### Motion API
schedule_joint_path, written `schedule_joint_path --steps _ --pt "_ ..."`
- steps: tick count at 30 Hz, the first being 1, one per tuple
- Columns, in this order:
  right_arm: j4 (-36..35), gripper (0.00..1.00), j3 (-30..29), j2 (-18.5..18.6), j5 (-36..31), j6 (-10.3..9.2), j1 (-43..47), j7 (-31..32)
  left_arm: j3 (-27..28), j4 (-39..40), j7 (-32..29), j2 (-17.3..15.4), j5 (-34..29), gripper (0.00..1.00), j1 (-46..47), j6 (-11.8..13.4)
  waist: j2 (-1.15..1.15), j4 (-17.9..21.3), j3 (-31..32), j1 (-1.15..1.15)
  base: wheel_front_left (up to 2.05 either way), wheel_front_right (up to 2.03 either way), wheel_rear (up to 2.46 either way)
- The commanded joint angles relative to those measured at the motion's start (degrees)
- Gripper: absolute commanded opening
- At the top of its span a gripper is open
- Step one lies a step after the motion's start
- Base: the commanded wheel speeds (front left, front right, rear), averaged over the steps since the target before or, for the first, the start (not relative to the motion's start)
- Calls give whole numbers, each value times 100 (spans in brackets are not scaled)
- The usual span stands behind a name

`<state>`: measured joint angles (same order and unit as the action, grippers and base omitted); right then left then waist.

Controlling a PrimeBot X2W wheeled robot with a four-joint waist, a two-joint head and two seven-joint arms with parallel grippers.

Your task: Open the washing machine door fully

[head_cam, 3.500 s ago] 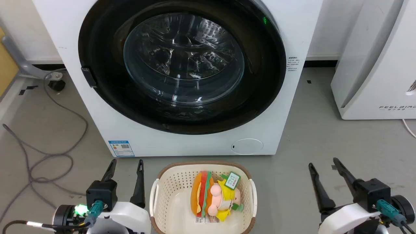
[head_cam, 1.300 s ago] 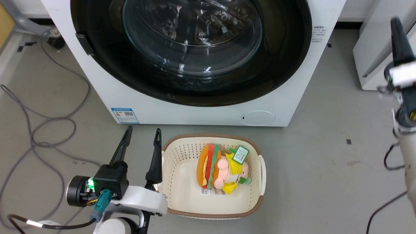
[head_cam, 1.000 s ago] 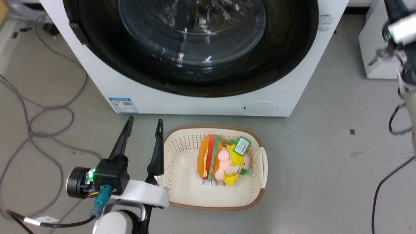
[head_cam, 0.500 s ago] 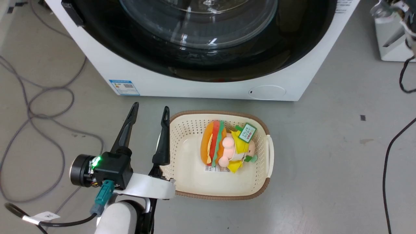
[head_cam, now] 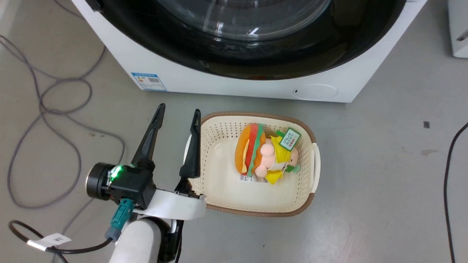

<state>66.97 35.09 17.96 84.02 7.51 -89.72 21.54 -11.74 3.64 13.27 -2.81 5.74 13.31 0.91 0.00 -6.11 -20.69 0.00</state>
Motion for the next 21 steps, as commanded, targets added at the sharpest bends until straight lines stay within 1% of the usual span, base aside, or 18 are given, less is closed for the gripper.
schedule_joint_path --steps 1,5,6,7,8,11,14,15,17,21 --pt "126 0 75 31 158 -2 -221 45 -26 29 58 -7 25 100 96 22 0 -25 -32 0 0 0 0" --pt "422 0 359 -19 456 -2 -571 360 -80 39 117 -7 97 100 164 45 0 -70 -156 0 0 0 0" --pt "422 0 359 -19 456 -2 -571 360 -80 39 117 -7 97 100 164 45 0 -70 -156 0 0 0 0" --pt "539 0 458 -47 594 -2 -695 537 -97 34 141 -7 128 100 192 46 0 -84 -194 0 0 0 0" --pt "539 0 458 -47 594 -2 -695 537 -97 34 141 -7 128 100 192 46 0 -84 -194 0 0 0 0" --pt "698 0 583 -39 798 -2 -808 814 -132 25 173 -7 151 100 227 55 0 -105 -221 0 0 0 0" --pt "698 0 623 -47 797 -2 -692 1000 -135 -4 173 -7 141 100 213 62 0 -99 -161 0 0 0 0" --pt "698 0 642 -94 823 -2 -564 1183 -129 -41 173 -7 122 100 176 60 0 -80 -69 0 0 0 0" --pt "699 0 665 -128 832 -2 -464 1314 -127 -70 173 -7 112 100 147 52 0 -70 -3 0 0 0 0" --pt "699 0 696 -172 842 -2 -237 1420 -134 -141 173 -7 68 100 79 28 0 -56 154 0 0 0 0"
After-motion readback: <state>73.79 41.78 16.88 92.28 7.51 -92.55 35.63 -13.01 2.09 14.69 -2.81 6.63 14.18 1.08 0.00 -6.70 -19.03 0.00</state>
